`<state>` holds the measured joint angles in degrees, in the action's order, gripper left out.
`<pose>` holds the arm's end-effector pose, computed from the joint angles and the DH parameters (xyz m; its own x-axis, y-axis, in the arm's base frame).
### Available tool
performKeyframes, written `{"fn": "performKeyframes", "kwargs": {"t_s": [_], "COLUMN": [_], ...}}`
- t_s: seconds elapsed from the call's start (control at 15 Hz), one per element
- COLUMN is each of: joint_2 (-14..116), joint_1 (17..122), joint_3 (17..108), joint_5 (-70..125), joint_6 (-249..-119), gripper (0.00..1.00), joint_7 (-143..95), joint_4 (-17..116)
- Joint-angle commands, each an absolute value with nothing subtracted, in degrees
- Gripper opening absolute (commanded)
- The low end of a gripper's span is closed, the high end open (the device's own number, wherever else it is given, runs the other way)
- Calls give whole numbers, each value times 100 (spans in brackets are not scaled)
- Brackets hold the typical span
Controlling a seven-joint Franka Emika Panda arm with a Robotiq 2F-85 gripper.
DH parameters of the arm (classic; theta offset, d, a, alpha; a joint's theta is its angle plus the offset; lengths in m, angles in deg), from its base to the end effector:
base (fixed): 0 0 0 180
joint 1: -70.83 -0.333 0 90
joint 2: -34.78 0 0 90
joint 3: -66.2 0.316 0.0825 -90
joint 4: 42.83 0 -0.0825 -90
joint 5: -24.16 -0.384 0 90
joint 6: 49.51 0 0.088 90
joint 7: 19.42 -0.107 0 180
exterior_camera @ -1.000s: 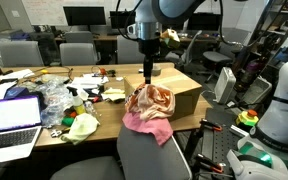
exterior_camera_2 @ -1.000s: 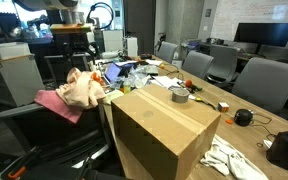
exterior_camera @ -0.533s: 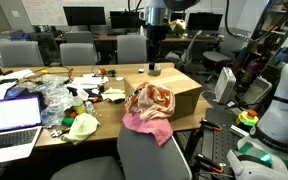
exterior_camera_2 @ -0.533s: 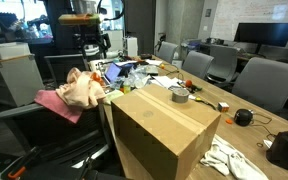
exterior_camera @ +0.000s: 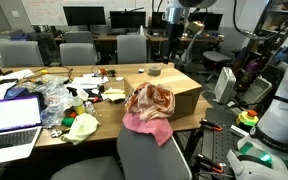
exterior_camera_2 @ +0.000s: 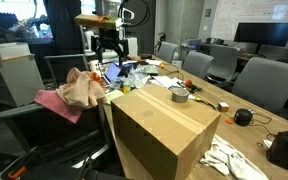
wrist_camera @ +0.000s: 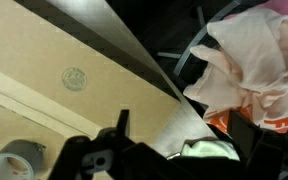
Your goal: Put the two objects on the headrest of the grey chair
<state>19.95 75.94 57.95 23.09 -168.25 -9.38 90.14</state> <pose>0.4530 -0.1085 0.4439 0.9979 -0.0626 0.0167 -0.0617 -0.9968 -0.0510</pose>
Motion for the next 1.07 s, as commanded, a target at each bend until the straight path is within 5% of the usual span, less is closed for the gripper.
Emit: {"fn": "performKeyframes", "kwargs": {"t_s": [0.0, 1.0], "joint_2": [1444, 721], "joint_1": [7814, 8396], "joint_3": [5558, 5011], "joint_5": [2051, 2046], "joint_6": [-16890, -17593], "gripper": [100, 100], "joint_7": [-971, -840], "joint_4": [9608, 10851]}}
